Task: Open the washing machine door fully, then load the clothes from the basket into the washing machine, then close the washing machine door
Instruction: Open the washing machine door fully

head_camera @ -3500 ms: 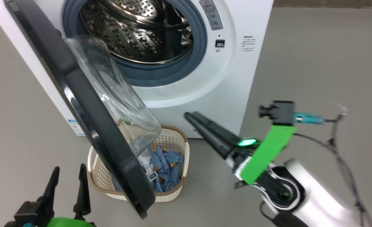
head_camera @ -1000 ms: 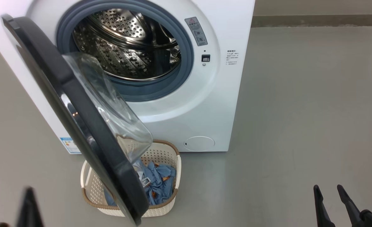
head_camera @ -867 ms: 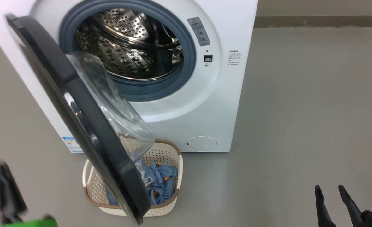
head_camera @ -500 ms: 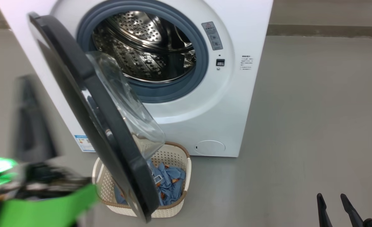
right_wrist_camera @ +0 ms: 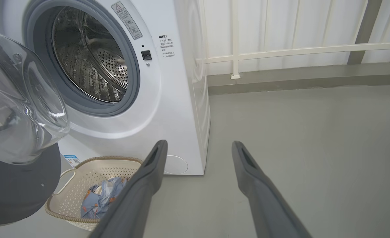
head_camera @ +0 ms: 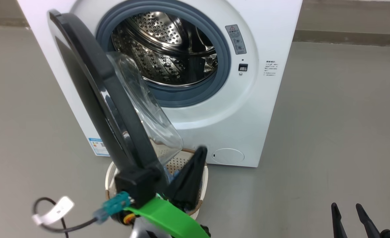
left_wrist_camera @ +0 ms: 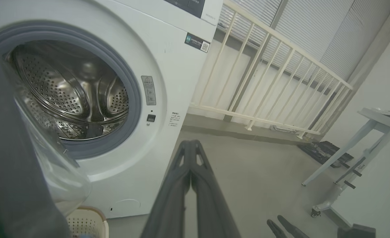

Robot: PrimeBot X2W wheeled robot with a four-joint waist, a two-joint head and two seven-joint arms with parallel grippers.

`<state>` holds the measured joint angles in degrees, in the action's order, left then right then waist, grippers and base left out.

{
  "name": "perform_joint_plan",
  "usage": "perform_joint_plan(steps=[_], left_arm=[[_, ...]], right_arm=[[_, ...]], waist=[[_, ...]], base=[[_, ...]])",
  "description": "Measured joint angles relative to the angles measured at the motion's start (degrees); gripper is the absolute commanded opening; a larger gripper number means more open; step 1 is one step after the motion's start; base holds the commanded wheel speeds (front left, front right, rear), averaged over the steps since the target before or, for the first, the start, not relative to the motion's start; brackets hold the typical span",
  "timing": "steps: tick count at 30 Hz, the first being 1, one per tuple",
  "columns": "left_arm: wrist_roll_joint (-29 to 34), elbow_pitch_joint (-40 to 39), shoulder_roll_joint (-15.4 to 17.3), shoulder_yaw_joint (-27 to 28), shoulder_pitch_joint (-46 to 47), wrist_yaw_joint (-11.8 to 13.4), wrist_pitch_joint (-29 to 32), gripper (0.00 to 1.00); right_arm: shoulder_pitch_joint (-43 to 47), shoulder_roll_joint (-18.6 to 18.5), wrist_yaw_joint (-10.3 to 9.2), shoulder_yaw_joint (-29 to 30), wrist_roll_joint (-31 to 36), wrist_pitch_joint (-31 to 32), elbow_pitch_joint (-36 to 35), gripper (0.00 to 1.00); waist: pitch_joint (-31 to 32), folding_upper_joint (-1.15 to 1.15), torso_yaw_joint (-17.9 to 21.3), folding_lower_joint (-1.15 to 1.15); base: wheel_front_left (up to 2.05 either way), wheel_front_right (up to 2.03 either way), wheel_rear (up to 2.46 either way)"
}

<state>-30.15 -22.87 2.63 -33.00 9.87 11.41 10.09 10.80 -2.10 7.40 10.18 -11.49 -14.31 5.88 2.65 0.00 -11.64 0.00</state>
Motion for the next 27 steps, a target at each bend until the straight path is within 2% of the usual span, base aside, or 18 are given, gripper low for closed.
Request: perform_joint_plan(steps=[9,13,18,27], left_arm=[[-4.4,11.7,0.2,-3.5,-3.9,-0.1,-2.9,0.00],[-4.5,13.7,0.2,-3.5,-4.1,0.0,-4.5,0.00],[-7.1,14.8,0.2,-3.2,-4.0,1.7,-8.3,0.00],[-7.0,18.3,0.2,-3.6,-2.8,3.7,-10.7,0.00]], right_arm=[[-0.1,0.0,0.00,-0.3,-0.2,0.0,0.1,1.00],[-0.1,0.0,0.00,-0.3,-0.2,0.0,0.1,1.00],[-0.3,0.0,0.00,-0.4,-0.2,0.0,0.1,1.00],[-0.3,0.0,0.00,-0.5,-0.5,0.0,0.2,1.00]], waist=[[-0.9,0.00,-1.4,0.00],[-1.0,0.00,-2.4,0.00],[-1.2,0.00,-3.6,0.00],[-1.4,0.00,-5.2,0.00]], base=[[0.00,0.00,0.00],[0.00,0.00,0.00],[0.00,0.00,0.00],[0.00,0.00,0.00]])
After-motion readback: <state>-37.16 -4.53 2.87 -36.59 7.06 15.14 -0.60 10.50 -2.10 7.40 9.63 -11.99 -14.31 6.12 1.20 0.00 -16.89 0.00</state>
